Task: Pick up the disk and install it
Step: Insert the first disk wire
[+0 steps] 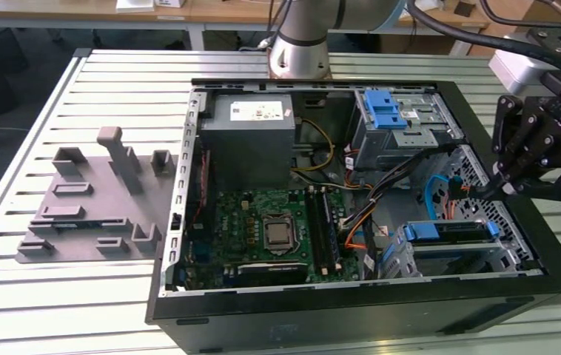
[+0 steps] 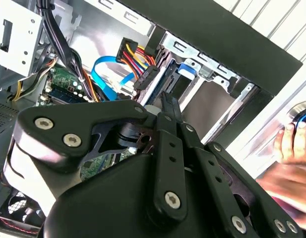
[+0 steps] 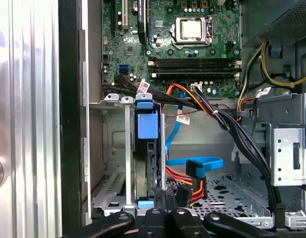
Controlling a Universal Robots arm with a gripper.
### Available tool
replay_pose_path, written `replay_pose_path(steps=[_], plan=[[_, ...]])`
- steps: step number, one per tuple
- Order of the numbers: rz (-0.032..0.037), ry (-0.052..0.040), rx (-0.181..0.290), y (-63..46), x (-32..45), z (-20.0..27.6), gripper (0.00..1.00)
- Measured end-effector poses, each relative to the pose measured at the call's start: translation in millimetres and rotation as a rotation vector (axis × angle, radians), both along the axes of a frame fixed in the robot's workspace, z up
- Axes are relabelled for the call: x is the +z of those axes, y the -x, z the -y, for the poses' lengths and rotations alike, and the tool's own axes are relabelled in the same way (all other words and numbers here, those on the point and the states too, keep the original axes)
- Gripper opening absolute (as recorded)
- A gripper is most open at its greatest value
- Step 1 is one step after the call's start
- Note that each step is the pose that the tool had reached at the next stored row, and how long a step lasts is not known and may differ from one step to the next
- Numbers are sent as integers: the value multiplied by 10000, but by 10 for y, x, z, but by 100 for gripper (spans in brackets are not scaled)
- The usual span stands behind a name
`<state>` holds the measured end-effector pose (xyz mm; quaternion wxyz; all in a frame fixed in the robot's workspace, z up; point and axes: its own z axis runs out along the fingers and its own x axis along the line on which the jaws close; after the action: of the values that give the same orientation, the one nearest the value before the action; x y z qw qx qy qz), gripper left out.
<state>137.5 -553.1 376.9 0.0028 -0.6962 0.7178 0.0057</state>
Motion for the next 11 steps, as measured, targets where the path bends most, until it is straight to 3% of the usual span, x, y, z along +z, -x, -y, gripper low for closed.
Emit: replay_pose_path(steps=[11], plan=[[0,-1,0,-57,-9,-24,11]])
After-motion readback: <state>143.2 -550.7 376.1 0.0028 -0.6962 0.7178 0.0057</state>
